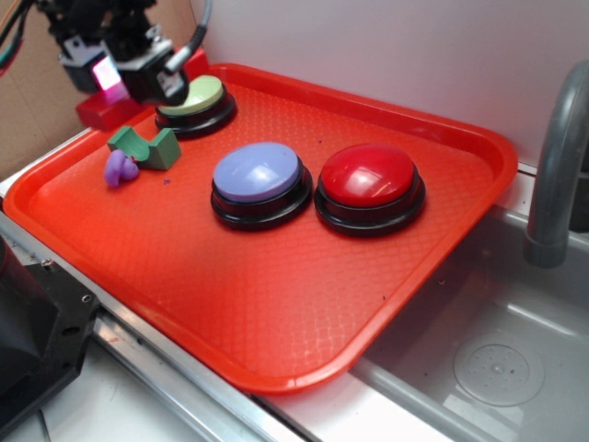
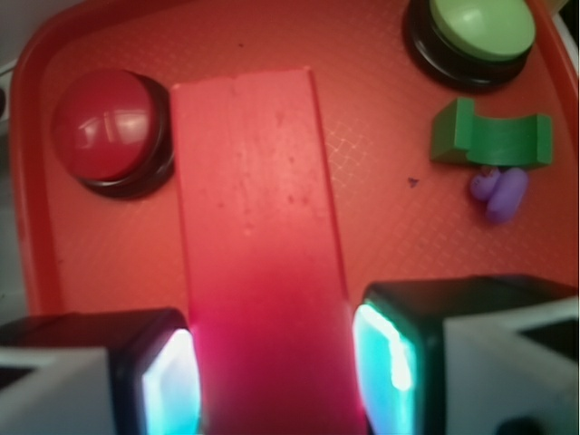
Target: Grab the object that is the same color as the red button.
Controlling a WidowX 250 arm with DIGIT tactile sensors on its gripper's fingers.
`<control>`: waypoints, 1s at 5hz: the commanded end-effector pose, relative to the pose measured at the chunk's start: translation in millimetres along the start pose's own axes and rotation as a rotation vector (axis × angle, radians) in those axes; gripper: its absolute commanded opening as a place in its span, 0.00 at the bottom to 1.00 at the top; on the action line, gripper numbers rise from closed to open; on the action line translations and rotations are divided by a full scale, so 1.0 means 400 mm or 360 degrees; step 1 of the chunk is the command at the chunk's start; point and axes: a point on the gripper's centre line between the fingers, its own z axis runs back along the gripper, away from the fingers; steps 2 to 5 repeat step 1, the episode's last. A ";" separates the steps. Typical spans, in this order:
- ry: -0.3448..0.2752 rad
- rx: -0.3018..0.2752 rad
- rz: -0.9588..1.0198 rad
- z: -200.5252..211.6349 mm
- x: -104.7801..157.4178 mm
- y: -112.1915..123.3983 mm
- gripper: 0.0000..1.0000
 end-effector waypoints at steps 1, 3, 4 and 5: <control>-0.0008 -0.0048 -0.0127 0.032 0.016 -0.028 0.00; -0.0008 -0.0048 -0.0127 0.032 0.016 -0.028 0.00; -0.0008 -0.0048 -0.0127 0.032 0.016 -0.028 0.00; -0.0008 -0.0048 -0.0127 0.032 0.016 -0.028 0.00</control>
